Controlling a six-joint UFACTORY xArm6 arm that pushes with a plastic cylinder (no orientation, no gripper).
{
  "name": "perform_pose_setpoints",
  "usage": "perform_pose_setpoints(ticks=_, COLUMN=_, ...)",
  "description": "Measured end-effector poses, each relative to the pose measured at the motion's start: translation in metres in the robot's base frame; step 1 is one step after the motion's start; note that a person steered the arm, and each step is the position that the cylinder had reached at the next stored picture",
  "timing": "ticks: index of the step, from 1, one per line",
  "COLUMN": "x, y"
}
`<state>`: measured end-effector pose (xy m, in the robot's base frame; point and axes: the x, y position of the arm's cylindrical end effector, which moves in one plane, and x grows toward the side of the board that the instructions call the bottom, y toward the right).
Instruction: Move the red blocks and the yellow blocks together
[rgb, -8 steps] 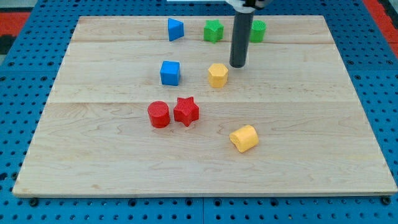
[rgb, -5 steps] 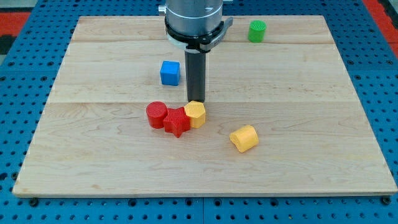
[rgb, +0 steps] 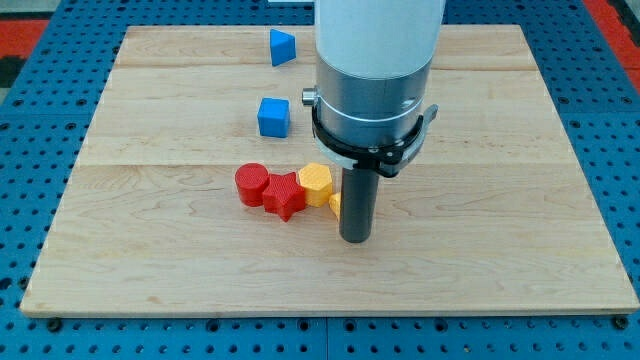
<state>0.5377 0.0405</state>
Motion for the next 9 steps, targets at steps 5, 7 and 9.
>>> perform_pose_setpoints(ticks=5, x=-0.072, y=0.006)
perform_pose_setpoints(ticks=7, x=-0.072, y=-0.069)
perform_pose_setpoints(ticks=9, x=-0.072, y=-0.058)
